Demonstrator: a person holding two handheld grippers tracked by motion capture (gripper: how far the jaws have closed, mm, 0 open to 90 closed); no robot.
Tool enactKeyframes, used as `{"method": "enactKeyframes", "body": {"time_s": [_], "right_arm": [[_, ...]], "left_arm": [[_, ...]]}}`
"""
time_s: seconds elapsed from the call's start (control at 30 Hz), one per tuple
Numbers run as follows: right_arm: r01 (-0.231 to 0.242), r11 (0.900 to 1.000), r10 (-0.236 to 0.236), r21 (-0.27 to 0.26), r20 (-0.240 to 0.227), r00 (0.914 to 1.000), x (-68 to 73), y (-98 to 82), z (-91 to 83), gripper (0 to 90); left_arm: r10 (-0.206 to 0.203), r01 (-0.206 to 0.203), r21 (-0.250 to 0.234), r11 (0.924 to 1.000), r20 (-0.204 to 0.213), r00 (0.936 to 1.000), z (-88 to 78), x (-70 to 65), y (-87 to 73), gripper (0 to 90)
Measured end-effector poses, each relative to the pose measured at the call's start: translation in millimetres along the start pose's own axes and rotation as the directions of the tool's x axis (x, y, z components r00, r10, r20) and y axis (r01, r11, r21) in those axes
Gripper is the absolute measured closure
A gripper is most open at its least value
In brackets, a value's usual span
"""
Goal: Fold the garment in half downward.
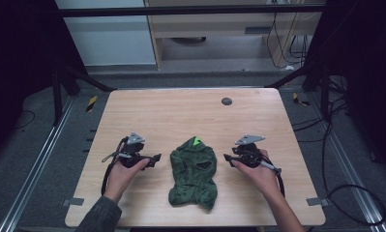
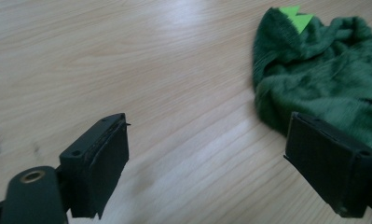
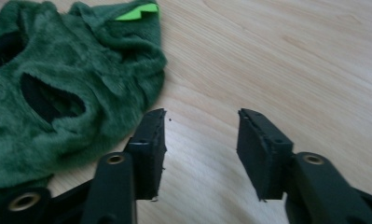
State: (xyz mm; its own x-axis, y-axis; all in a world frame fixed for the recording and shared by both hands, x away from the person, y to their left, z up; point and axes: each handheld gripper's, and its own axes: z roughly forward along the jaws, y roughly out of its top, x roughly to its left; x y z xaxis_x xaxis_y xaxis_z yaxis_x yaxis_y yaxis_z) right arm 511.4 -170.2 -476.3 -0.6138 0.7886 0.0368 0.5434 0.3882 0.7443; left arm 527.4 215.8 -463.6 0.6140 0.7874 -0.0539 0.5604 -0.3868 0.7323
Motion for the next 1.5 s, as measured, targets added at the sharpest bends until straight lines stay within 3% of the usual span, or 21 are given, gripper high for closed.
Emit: {"method": "enactKeyframes", "body": {"time_s": [0.13,0.33,0.7,1.0,1.2,1.3,1.4,1.5], "right_arm": [[0.018,1.0,-0.018,0.004,-0.038,0.9991,3.3,11.3,6.9,62.9],[0.058,0.998,-0.056,0.027,-0.065,0.9963,8.5,25.5,24.7,66.6],[0.045,0.998,-0.04,0.054,-0.095,0.9947,11.9,39.7,46.6,59.7],[0.069,0.993,-0.058,0.094,-0.108,0.9924,16.0,38.6,62.0,58.8],[0.094,0.989,-0.081,0.114,-0.112,0.9904,20.1,37.5,67.0,59.6],[0.101,0.988,-0.087,0.119,-0.113,0.9897,21.7,38.2,67.1,63.3],[0.11,0.987,-0.094,0.119,-0.129,0.9871,23.3,38.2,67.1,71.2],[0.109,0.986,-0.09,0.123,-0.149,0.9847,23.1,38.5,67.1,79.1]], "left_arm": [[0.034,-0.034,0.006,0.9994,0.043,0.9985,10.4,-6.1,19.0,22.3],[0.059,-0.06,0.025,0.9979,0.066,0.9961,30.7,-8.9,34.0,32.3],[0.088,-0.095,0.089,0.9915,0.082,0.9928,54.9,-19.0,31.5,30.0],[0.085,-0.094,0.121,0.9882,0.083,0.993,65.8,-19.7,27.3,30.5],[0.08,-0.092,0.132,0.987,0.095,0.9922,67.7,-20.2,26.0,35.8],[0.065,-0.08,0.131,0.9882,0.113,0.9914,66.0,-21.7,25.7,44.4],[0.072,-0.09,0.131,0.9873,0.139,0.9877,64.5,-23.2,24.8,58.2],[0.051,-0.073,0.13,0.9888,0.169,0.9843,64.4,-25.4,23.6,71.1]]}}
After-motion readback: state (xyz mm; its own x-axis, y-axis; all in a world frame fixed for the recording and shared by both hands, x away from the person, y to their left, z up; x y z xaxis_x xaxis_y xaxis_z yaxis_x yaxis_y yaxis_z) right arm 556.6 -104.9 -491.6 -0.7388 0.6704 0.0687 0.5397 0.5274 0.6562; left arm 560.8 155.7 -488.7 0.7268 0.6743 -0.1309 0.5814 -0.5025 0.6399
